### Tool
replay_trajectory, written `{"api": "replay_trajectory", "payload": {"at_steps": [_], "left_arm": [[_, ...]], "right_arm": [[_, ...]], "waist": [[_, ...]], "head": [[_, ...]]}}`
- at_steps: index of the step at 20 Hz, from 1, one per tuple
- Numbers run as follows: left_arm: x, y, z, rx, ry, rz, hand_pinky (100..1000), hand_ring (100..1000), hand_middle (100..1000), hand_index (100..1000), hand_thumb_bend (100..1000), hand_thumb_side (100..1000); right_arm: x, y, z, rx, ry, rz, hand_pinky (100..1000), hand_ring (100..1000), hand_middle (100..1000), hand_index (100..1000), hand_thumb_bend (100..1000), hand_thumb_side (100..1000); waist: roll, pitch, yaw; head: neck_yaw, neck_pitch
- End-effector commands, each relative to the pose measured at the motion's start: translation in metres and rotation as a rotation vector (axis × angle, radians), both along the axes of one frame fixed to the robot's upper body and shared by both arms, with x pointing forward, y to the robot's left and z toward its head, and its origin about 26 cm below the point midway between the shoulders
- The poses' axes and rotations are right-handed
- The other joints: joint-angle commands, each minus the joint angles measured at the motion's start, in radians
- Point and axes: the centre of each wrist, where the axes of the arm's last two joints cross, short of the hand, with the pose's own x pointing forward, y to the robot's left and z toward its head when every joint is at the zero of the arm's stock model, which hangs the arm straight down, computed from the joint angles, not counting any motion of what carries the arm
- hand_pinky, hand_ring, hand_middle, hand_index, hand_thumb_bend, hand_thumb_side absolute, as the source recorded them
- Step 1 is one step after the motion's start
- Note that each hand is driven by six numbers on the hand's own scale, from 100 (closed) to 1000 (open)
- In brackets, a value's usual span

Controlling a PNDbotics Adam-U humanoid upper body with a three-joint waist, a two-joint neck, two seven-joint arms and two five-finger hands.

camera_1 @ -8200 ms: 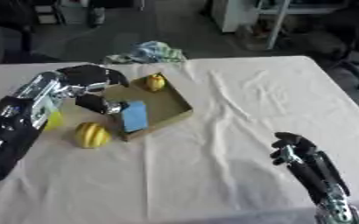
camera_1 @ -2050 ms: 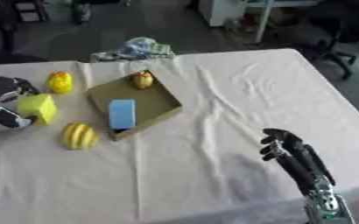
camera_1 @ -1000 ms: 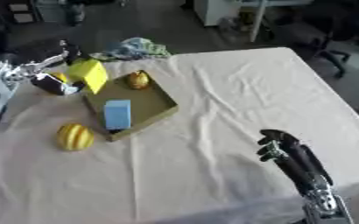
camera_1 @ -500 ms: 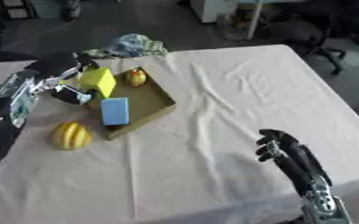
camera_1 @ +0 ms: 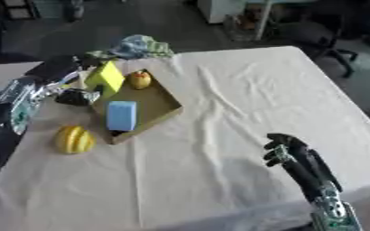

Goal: Pick up objects on the table and place them in the box.

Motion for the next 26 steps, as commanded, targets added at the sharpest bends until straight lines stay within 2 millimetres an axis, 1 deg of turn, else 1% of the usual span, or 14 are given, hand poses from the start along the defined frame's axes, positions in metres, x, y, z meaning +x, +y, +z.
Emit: {"api": "replay_trajectory", "payload": {"at_steps": [1, 3, 4, 5, 7, 9, 11, 13, 14, 16, 20, 23, 26], "left_arm": [[0.003, 0.01, 0.024, 0.006, -0.043, 0.008, 784, 761, 852, 917, 280, 757], [0.003, 0.011, 0.027, 0.008, -0.041, 0.006, 797, 775, 868, 923, 332, 810], [0.003, 0.011, 0.028, 0.011, -0.038, 0.006, 806, 784, 878, 927, 388, 846], [0.003, 0.012, 0.03, 0.013, -0.035, 0.006, 806, 785, 879, 927, 407, 856], [0.003, 0.012, 0.033, 0.014, -0.036, 0.006, 805, 782, 876, 926, 405, 850], [0.003, 0.014, 0.036, 0.008, -0.046, 0.009, 800, 777, 869, 923, 350, 797], [0.002, 0.018, 0.044, -0.008, -0.071, 0.022, 793, 767, 854, 916, 277, 695], [0.002, 0.026, 0.054, -0.02, -0.101, 0.053, 791, 765, 847, 914, 263, 653], [0.002, 0.03, 0.058, -0.024, -0.112, 0.076, 788, 762, 841, 912, 247, 617], [0.002, 0.042, 0.063, -0.035, -0.117, 0.146, 781, 755, 829, 905, 214, 586], [0.003, 0.063, 0.053, -0.024, -0.081, 0.287, 772, 749, 821, 893, 206, 541], [0.002, 0.076, 0.038, 0.002, -0.06, 0.378, 757, 735, 804, 884, 198, 517], [0.0, 0.086, 0.022, 0.003, -0.056, 0.45, 746, 722, 794, 876, 179, 512]], "right_arm": [[0.003, -0.002, 0.006, -0.004, -0.021, 0.002, 519, 561, 585, 763, 100, 630], [0.003, -0.003, 0.006, -0.005, -0.02, 0.001, 519, 561, 585, 763, 100, 630], [0.003, -0.003, 0.006, -0.005, -0.02, 0.001, 519, 561, 585, 763, 100, 629], [0.003, -0.003, 0.006, -0.005, -0.02, 0.001, 519, 561, 585, 763, 100, 629], [0.003, -0.003, 0.006, -0.006, -0.02, 0.0, 519, 561, 585, 763, 100, 629], [0.002, -0.003, 0.006, -0.006, -0.019, 0.0, 519, 561, 585, 763, 100, 628], [0.002, -0.004, 0.005, -0.008, -0.018, -0.003, 519, 561, 585, 764, 100, 627], [0.002, -0.005, 0.005, -0.01, -0.018, -0.005, 519, 561, 585, 764, 100, 628], [0.002, -0.005, 0.006, -0.01, -0.019, -0.006, 519, 561, 585, 764, 100, 629], [0.002, -0.005, 0.006, -0.012, -0.019, -0.007, 519, 561, 585, 763, 100, 631], [0.003, -0.005, 0.007, -0.012, -0.022, -0.004, 519, 561, 585, 764, 100, 631], [0.002, -0.005, 0.006, -0.011, -0.018, -0.005, 519, 561, 585, 763, 100, 634], [0.002, -0.004, 0.005, -0.008, -0.016, 0.002, 519, 561, 585, 763, 100, 639]], "waist": [[-0.011, 0.001, 0.002], [-0.011, 0.0, 0.004], [-0.011, 0.0, 0.005], [-0.011, -0.001, 0.005], [-0.011, -0.001, 0.007], [-0.012, -0.002, 0.008], [-0.011, -0.002, 0.01], [-0.01, -0.003, 0.012], [-0.009, -0.003, 0.013], [-0.007, -0.002, 0.016], [-0.005, -0.001, 0.017], [-0.007, 0.0, 0.014], [-0.012, 0.003, 0.009]], "head": [[-0.004, -0.003], [-0.005, -0.003], [-0.005, -0.003], [-0.005, -0.003], [-0.006, -0.003], [-0.007, -0.003], [-0.008, -0.003], [-0.01, -0.003], [-0.011, -0.003], [-0.012, -0.003], [-0.015, -0.003], [-0.017, -0.003], [-0.014, -0.003]]}}
